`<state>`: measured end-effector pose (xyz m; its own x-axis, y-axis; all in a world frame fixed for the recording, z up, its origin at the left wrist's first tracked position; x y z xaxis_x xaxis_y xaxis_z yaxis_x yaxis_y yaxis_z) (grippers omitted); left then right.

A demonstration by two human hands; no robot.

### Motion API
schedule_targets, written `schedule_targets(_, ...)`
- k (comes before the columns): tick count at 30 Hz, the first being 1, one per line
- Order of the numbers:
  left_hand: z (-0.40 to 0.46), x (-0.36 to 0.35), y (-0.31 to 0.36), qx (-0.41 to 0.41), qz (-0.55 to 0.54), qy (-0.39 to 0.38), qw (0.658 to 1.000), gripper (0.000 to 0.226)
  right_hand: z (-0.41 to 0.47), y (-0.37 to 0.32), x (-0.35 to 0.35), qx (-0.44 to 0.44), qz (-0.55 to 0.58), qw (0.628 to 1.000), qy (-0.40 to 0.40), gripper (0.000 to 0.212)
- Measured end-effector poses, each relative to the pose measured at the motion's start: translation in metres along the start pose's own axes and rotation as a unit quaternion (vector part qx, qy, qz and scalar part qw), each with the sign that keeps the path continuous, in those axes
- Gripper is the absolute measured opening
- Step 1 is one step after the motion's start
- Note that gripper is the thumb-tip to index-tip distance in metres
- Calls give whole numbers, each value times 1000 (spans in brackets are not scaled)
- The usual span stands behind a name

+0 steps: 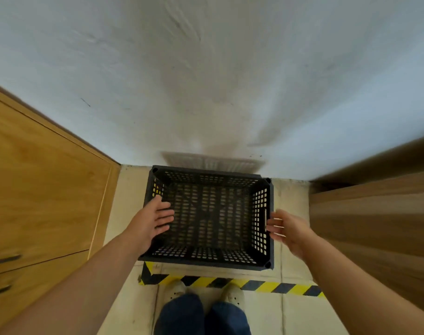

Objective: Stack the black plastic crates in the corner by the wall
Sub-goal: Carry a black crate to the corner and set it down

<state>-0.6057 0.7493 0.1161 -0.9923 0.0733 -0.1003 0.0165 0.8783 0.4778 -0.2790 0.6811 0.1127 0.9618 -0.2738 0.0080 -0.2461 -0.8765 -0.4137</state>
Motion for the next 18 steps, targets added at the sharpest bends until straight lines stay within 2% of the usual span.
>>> schedule_targets(4,-53,-38,19,33,60,14,998,36,-71,-21,-3,10,-3,1000,-25,19)
schedule_targets(10,-136,-107,58,-2,84,-12,996,29,-167,-52,0,51,-8,998,-46,20)
schedule_targets(18,-214,-170,94,-31,134,-68,988,27,-269,-77,28,106,42,993,-8,20)
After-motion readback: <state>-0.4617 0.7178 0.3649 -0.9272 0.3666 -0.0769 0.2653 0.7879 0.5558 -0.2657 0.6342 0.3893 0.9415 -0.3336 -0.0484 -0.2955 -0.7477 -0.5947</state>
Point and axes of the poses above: each hand's wrist, its own z-axis towards the middle knuckle, its own x-axis out of the back of the hand, y = z × x, the point moved 4 cm from there along z, towards the middle knuckle, and after that the axes turned 9 degrees about -y, right-handed, at the moved point
